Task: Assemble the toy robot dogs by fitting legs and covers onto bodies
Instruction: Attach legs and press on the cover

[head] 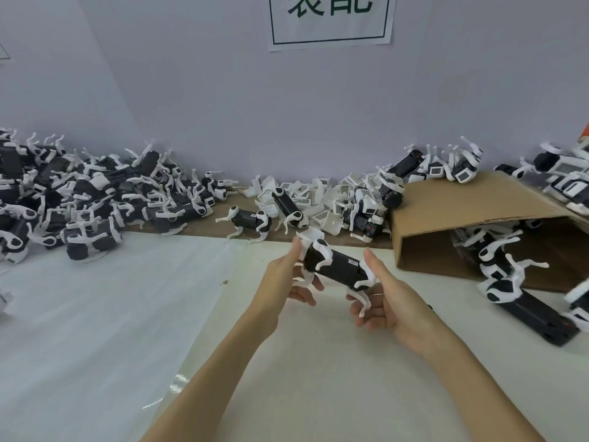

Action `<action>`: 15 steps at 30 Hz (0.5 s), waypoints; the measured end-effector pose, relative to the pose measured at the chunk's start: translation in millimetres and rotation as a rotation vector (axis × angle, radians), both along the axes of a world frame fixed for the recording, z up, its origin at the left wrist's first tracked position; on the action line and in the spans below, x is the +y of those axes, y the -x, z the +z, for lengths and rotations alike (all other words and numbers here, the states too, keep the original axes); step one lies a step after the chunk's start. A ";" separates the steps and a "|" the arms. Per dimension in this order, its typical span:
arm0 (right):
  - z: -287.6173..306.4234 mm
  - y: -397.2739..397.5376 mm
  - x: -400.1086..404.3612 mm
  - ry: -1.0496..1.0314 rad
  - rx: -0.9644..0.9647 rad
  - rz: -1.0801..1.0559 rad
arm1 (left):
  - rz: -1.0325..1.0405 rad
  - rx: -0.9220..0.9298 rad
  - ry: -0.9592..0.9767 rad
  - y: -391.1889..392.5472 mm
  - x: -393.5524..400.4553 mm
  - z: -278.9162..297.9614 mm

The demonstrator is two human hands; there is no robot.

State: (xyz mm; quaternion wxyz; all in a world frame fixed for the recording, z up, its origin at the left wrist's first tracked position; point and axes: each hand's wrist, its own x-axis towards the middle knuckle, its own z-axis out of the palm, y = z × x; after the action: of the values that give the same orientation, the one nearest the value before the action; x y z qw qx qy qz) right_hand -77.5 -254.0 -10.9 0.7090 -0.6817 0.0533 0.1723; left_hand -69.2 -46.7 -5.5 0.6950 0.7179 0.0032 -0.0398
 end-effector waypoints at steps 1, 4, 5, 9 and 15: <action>0.0 -0.4 0.6 -0.033 -0.014 0.021 | -0.004 0.000 0.054 -0.8 1.8 0.6; -3.7 0.6 1.7 -0.127 -0.117 0.095 | -0.009 -0.048 0.194 -2.9 9.2 2.7; -6.4 0.3 1.7 -0.145 -0.193 0.101 | 0.000 -0.094 0.207 -4.3 11.8 3.2; -12.9 4.5 13.3 0.063 -0.537 -0.014 | 0.139 -0.224 0.170 -4.9 16.3 1.6; -26.8 16.4 39.5 0.338 -0.766 0.141 | 0.503 -0.137 0.511 -4.5 12.8 -0.3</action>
State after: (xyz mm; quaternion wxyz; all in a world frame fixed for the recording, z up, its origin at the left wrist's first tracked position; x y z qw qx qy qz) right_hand -93.9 -214.5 -37.7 0.5422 -0.8052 -0.2334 -0.0567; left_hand -64.7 -33.9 -5.8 0.8385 0.4989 0.1230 0.1812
